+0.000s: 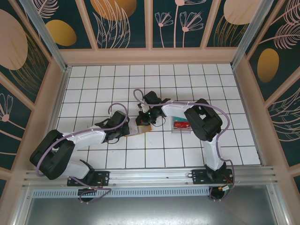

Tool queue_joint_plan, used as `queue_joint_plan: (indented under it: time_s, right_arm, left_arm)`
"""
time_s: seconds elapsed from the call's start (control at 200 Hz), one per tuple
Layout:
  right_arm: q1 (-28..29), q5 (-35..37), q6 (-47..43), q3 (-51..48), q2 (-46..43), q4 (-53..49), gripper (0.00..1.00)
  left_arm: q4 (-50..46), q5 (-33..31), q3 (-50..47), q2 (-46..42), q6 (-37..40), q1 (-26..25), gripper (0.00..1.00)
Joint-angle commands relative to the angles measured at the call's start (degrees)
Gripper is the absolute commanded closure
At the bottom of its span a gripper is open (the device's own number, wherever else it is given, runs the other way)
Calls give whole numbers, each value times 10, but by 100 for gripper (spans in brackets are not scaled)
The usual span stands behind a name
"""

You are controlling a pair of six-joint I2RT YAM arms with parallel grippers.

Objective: Take the credit cards out of the card holder

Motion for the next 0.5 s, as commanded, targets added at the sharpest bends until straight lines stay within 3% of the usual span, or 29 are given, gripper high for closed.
queue_joint_plan:
  time_s: [0.0,0.4,0.445,0.495]
  right_arm:
    - [-7,2,1,-14,-8,2,100]
    - [-21,-1,2,-49,-36,10,100]
    - [-21,-6,7,-49,-34,18,89]
    - [-20,-15,12,-49,-31,28,82]
  left_arm:
    - [-24,-9,-8,14,-13,3,100]
    - [-30,-13,-18,12,-17,3,100]
    - [-29,-11,-17,13,-17,3,100]
    - [-28,-10,-16,14,-17,3,100]
